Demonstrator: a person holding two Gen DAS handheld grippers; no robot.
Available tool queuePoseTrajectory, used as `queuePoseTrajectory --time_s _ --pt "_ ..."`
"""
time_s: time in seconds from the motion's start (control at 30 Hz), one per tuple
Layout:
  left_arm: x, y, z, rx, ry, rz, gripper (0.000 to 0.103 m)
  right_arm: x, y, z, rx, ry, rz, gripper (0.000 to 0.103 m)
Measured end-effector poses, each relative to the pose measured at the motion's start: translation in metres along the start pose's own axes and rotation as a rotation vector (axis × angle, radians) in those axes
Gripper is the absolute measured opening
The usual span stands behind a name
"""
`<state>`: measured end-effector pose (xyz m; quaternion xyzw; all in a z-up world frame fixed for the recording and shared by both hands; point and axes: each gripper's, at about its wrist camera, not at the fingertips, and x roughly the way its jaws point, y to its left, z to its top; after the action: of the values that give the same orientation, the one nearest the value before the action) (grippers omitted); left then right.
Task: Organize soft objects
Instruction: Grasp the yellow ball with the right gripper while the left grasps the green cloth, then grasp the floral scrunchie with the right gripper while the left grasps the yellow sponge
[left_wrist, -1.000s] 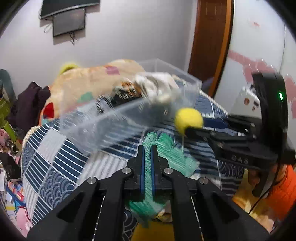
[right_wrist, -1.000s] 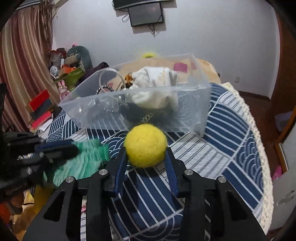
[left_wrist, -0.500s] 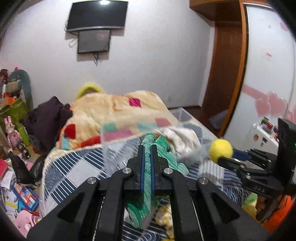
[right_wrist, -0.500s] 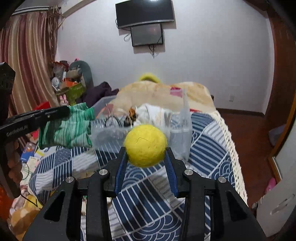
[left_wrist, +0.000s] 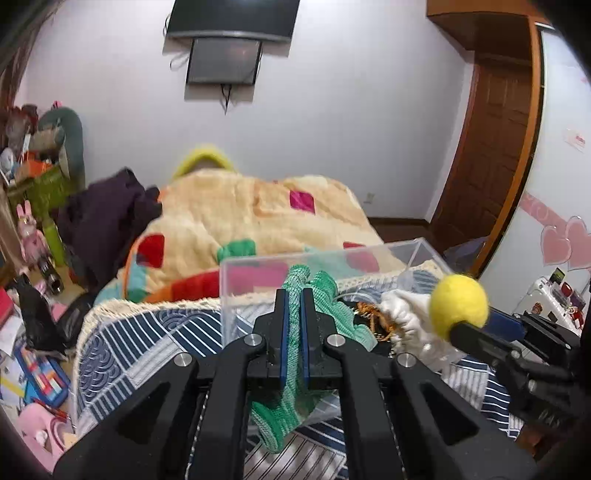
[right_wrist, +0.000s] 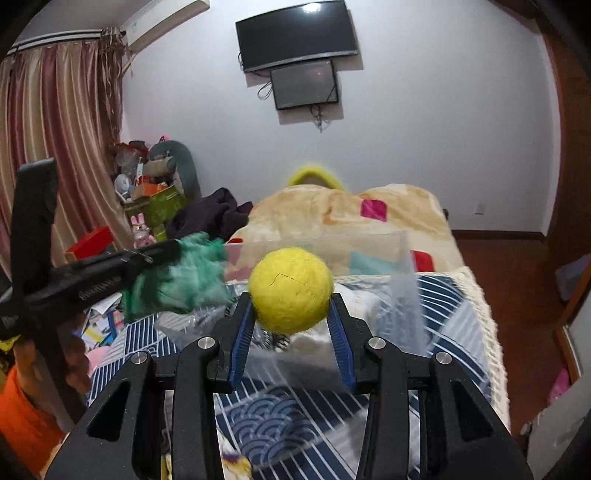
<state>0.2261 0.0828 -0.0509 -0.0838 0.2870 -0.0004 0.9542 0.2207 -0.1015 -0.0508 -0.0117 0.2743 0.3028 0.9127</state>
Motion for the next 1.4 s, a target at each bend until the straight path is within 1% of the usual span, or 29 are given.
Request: queuePoseTrajectory --time_s 0.07,0.17,0.23,0.33,0.53,0.67,0.7,0.73,0.77,0.8,0.87,0.9,1.0,1.07,1.13,1.17,1.2,1.23,1.27,1.4 --pt "0.015 0.000 -0.003 0.004 0.024 0.010 0.005 0.013 0.005 0.000 -0.008 0.026 0.009 0.037" --pt "0.033 -0.001 -0.009 0.017 0.060 0.023 0.005 0.034 0.007 -0.002 -0.011 0.089 0.031 0.037" --pt "0.042 0.000 -0.014 0.025 0.089 0.018 0.005 0.047 0.009 -0.005 -0.012 0.129 0.036 0.037" --pt "0.046 0.001 -0.019 0.036 0.110 0.014 0.005 0.055 0.009 -0.009 -0.026 0.165 0.041 0.037" --pt "0.042 -0.002 -0.026 0.037 0.142 0.005 0.006 0.049 0.017 -0.014 -0.089 0.163 0.025 0.040" --pt "0.032 -0.007 -0.029 0.061 0.138 0.025 0.013 0.040 0.018 -0.013 -0.103 0.152 0.019 0.041" --pt "0.027 -0.009 -0.029 0.068 0.137 0.027 0.015 0.038 0.016 -0.013 -0.102 0.155 0.021 0.044" --pt "0.024 -0.010 -0.029 0.071 0.135 0.025 0.020 0.034 0.016 -0.013 -0.102 0.154 0.023 0.046" --pt "0.019 -0.010 -0.029 0.072 0.132 0.020 0.026 0.032 0.015 -0.012 -0.102 0.150 0.024 0.047" --pt "0.013 -0.011 -0.029 0.070 0.129 0.011 0.030 0.027 0.014 -0.012 -0.100 0.143 0.025 0.047" --pt "0.001 -0.012 -0.029 0.066 0.116 0.003 0.044 0.017 0.012 -0.012 -0.092 0.128 0.028 0.048" --pt "-0.005 -0.013 -0.029 0.067 0.107 0.001 0.046 0.012 0.011 -0.012 -0.088 0.120 0.028 0.051" --pt "-0.030 -0.018 -0.031 0.083 0.072 0.001 0.061 -0.005 0.011 -0.013 -0.095 0.090 0.006 0.061" --pt "-0.043 -0.019 -0.032 0.078 0.063 -0.008 0.082 -0.015 0.013 -0.015 -0.110 0.078 -0.014 0.066" --pt "-0.060 -0.019 -0.037 0.057 0.045 -0.021 0.090 -0.023 0.015 -0.018 -0.121 0.071 -0.029 0.075" --pt "-0.067 -0.020 -0.040 0.052 0.040 -0.027 0.095 -0.027 0.016 -0.021 -0.126 0.067 -0.034 0.077" --pt "-0.072 -0.021 -0.044 0.052 0.040 -0.028 0.097 -0.032 0.017 -0.025 -0.133 0.065 -0.036 0.081" --pt "-0.077 -0.024 -0.049 0.057 0.043 -0.025 0.099 -0.035 0.018 -0.029 -0.137 0.067 -0.039 0.082" --pt "-0.080 -0.026 -0.054 0.066 0.047 -0.021 0.100 -0.038 0.019 -0.033 -0.141 0.072 -0.040 0.082" --pt "-0.089 -0.040 -0.082 0.150 0.105 -0.002 0.100 -0.042 0.021 -0.057 -0.154 0.118 -0.032 0.082"
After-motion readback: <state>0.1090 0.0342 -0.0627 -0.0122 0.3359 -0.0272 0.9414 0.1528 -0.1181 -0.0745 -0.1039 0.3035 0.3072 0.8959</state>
